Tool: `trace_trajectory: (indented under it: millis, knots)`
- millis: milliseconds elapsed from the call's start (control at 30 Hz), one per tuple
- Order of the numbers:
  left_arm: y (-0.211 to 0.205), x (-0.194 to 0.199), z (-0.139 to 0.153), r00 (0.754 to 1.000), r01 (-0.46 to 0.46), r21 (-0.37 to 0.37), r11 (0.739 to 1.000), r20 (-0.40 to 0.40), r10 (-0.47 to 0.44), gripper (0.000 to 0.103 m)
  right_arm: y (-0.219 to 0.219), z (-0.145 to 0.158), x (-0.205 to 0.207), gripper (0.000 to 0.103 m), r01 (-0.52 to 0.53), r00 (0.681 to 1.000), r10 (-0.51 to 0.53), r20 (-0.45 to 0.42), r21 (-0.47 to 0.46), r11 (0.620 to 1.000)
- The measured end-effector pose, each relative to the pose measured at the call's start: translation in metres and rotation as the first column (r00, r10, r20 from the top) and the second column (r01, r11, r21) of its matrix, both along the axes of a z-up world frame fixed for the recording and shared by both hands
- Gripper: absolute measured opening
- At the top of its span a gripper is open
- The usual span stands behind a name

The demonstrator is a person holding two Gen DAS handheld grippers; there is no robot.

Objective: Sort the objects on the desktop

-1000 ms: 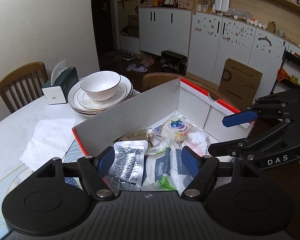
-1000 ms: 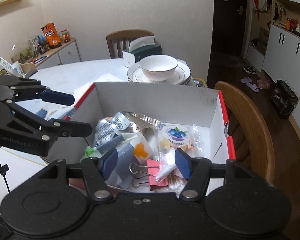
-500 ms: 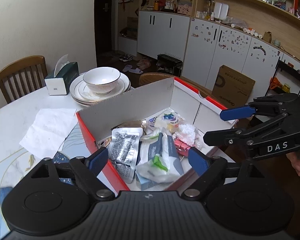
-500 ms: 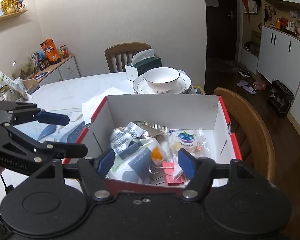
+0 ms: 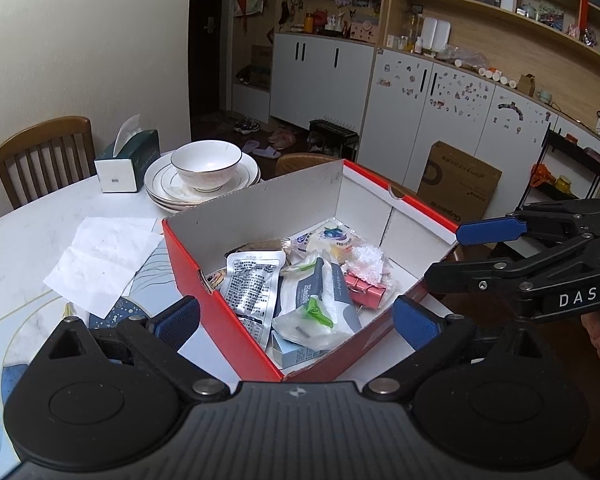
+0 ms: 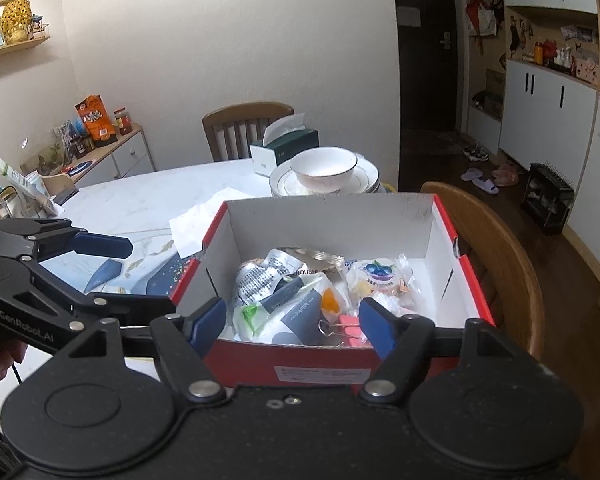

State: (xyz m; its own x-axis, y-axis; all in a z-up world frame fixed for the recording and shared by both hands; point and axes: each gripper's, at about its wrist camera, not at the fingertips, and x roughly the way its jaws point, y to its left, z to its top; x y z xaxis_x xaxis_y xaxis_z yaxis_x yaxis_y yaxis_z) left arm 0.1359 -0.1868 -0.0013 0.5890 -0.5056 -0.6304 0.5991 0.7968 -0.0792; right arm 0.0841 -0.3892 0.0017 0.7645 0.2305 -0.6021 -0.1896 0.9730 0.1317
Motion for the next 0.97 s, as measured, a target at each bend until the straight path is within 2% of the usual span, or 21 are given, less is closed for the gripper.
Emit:
trace_trajectory:
  millis: [267, 667, 967]
  knots:
    - [0.0007, -0.0059, 0.0011, 1.0, 0.011, -0.016, 1.0, -0.008, -0.011, 0.103, 0.0008, 0.0018, -0.009, 0.074, 0.022, 1.0, -0.022, 0.001, 0.012, 1.0]
    - [-0.0007, -0.0077, -0.0022, 1.0, -0.016, -0.002, 1.0, -0.016, 0.016, 0.103, -0.0005, 0.0013, -0.0096, 0.075, 0.029, 1.0, -0.029, -0.007, 0.013, 1.0]
    - [0.0037, -0.0084, 0.0001, 0.999, -0.04, 0.015, 0.999, 0.015, 0.04, 0.103, 0.0006, -0.0006, -0.0054, 0.075, 0.028, 0.999, -0.028, -0.017, 0.017, 0.999]
